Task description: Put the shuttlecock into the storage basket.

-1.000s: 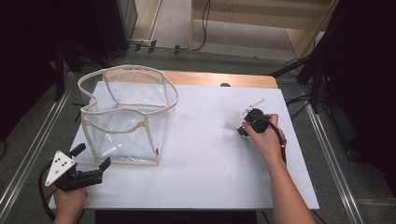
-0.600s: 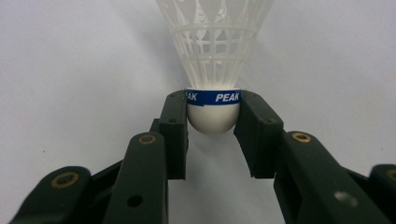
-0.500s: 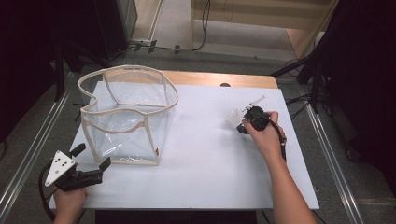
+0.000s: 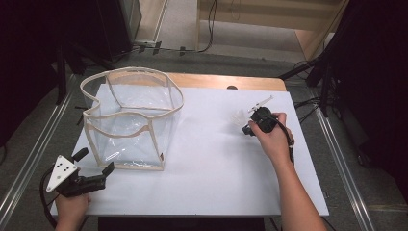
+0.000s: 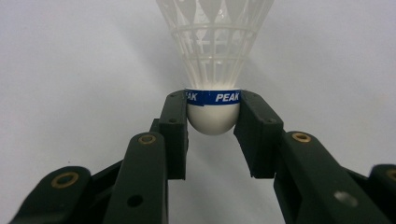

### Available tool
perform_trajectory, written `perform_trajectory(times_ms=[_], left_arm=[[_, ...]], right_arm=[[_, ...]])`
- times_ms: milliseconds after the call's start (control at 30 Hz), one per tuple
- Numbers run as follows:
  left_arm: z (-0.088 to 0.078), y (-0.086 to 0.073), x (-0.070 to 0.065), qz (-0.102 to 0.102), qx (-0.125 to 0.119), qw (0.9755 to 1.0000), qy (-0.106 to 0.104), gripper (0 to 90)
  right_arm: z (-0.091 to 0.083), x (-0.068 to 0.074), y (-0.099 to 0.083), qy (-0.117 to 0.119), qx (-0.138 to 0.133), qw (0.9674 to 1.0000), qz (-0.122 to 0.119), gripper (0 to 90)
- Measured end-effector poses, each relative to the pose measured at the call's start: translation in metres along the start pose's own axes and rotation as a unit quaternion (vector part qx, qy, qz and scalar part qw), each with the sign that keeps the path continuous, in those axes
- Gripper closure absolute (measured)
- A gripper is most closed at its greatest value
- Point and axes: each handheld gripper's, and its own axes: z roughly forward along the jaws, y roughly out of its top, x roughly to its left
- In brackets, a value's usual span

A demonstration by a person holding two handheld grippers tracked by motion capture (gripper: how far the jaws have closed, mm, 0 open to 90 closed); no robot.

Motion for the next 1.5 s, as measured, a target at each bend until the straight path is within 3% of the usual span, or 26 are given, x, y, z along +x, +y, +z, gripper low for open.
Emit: perform_trajectory(times_ms=[767,1500], left_arm=[[0.0,0.0,0.0,0.002,0.001,1.0,-0.001,0.0],[0.0,0.0,0.0,0.003,0.001,1.0,-0.002,0.0]], right_arm=[[-0.016,0.008,0.019,0.014,-0.028,0.9994,-0.013,62.9],[-0.03,0.025,0.041,0.017,-0.037,0.9985,-0.036,62.9]])
